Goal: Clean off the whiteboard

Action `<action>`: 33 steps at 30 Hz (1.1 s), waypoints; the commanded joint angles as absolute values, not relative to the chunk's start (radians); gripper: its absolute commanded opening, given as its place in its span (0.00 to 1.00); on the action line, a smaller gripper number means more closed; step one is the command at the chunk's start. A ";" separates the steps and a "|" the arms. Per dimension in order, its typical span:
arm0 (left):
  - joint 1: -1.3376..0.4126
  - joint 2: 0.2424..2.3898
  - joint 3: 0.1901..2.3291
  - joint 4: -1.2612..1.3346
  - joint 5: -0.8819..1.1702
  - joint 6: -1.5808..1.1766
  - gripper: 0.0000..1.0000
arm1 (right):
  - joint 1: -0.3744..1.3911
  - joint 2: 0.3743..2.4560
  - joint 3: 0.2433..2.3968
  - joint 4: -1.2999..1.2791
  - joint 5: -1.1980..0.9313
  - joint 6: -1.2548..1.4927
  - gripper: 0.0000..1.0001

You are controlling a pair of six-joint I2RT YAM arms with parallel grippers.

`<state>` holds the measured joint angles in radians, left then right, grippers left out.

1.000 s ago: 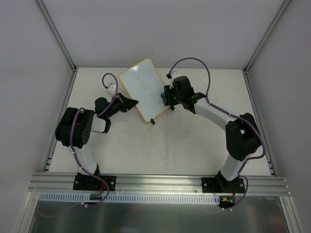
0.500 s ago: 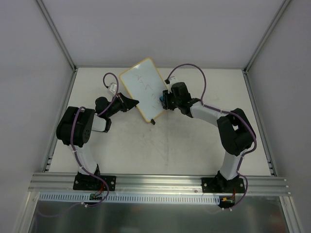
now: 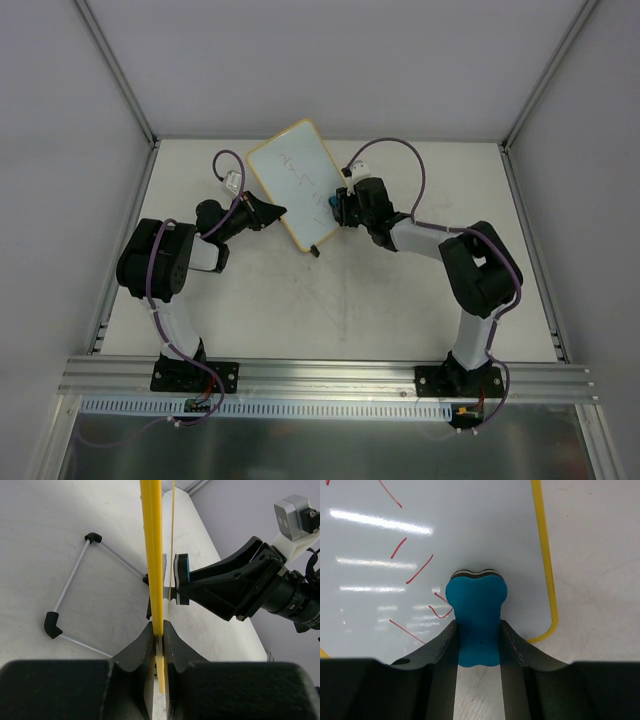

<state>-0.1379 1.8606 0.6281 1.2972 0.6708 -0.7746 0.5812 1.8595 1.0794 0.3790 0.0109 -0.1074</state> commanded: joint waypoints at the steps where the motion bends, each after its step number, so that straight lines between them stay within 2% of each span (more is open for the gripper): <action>1: -0.150 1.856 0.635 1.658 0.721 -0.738 0.00 | 0.575 1.884 1.138 0.457 0.017 -0.089 0.00; 15: -0.150 1.855 0.635 1.658 0.736 -0.735 0.00 | 0.561 1.965 1.212 0.443 -0.104 -0.017 0.00; 33: -0.150 1.845 0.641 1.652 0.739 -0.736 0.00 | 0.727 1.911 1.143 0.351 -0.072 -0.037 0.00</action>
<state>-0.1360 1.8606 0.6281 1.2949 0.6716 -0.7746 0.6594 1.9228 1.1645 0.3908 -0.0391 -0.0383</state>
